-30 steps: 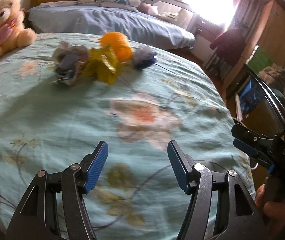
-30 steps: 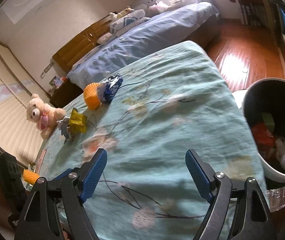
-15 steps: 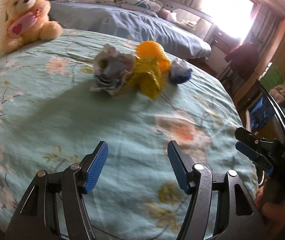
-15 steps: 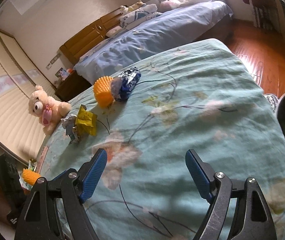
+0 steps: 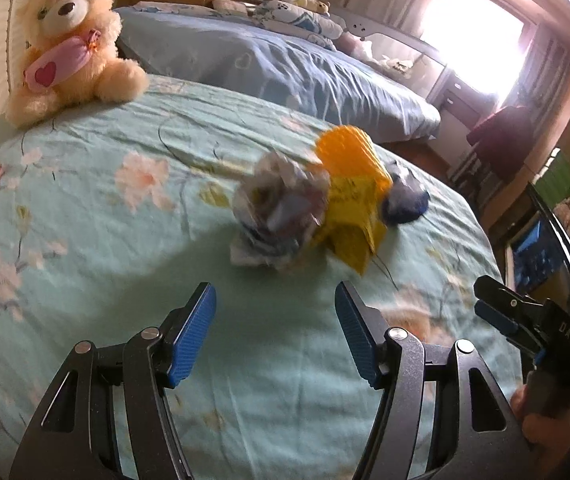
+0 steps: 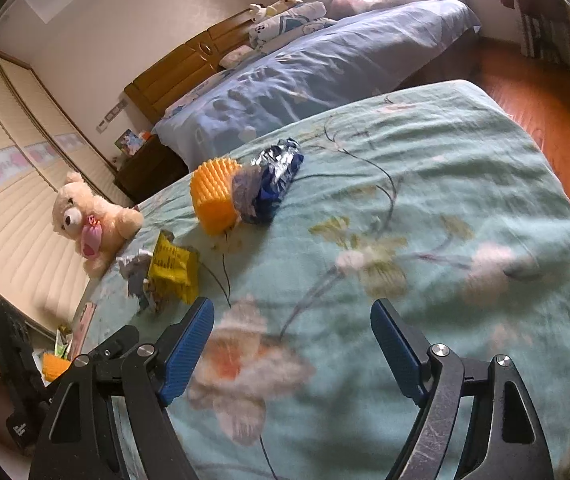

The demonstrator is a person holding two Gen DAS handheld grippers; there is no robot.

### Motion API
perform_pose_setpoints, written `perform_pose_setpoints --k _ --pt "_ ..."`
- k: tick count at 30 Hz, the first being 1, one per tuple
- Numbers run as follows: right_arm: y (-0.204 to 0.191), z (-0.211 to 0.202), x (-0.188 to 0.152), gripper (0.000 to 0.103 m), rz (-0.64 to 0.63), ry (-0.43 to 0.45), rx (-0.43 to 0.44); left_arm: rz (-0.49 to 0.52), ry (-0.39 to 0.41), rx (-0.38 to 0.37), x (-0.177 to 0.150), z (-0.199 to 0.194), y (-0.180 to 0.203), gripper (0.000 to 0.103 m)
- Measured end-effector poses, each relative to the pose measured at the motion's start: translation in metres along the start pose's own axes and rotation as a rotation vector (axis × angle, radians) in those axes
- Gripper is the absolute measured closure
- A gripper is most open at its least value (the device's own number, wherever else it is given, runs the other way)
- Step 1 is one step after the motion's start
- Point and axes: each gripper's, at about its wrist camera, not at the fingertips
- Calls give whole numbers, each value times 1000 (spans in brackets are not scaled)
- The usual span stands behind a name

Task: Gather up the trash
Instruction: 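Grasp the crumpled paper with the left tool while the right tool grasps the clear plastic bag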

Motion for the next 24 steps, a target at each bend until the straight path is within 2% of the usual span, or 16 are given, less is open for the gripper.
perform_pose_setpoints --k 5,10,14,15,17,18,19,20,21,22,24 --pt "-7 17 21 21 -3 3 11 -23 19 -14 19 8 -12 40" --pt "-12 39 43 21 2 5 28 -46 -4 -47 34 24 -19 40" --pt "-15 54 56 21 3 6 32 -26 -14 -82 39 31 -14 41" --pt "-14 59 60 21 4 5 28 -16 -17 -88 40 33 -11 41" --pt "-13 65 64 24 0 7 23 2 -28 -105 41 37 -6 50" --pt "-13 67 65 34 -5 8 18 8 -33 -110 41 38 -4 57" --pt "-13 71 67 52 -15 -1 4 19 -37 -116 41 39 -1 59" --pt "-12 73 67 61 -18 -13 -1 29 -34 -121 40 39 3 62" --pt "-11 75 67 77 -17 -22 -2 39 -35 -128 40 39 6 67" --pt "-9 75 66 84 -15 -24 -3 49 -37 -135 40 39 9 71" --pt "-6 70 62 86 -19 -15 -13 57 -40 -144 37 38 15 75"
Point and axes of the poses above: each gripper's, at about its wrist camera, not at the fingertips, and z roughly the way its jaws point, y to its right, x to its top, and after that the axes turned 4 degrees about -y, right-handed
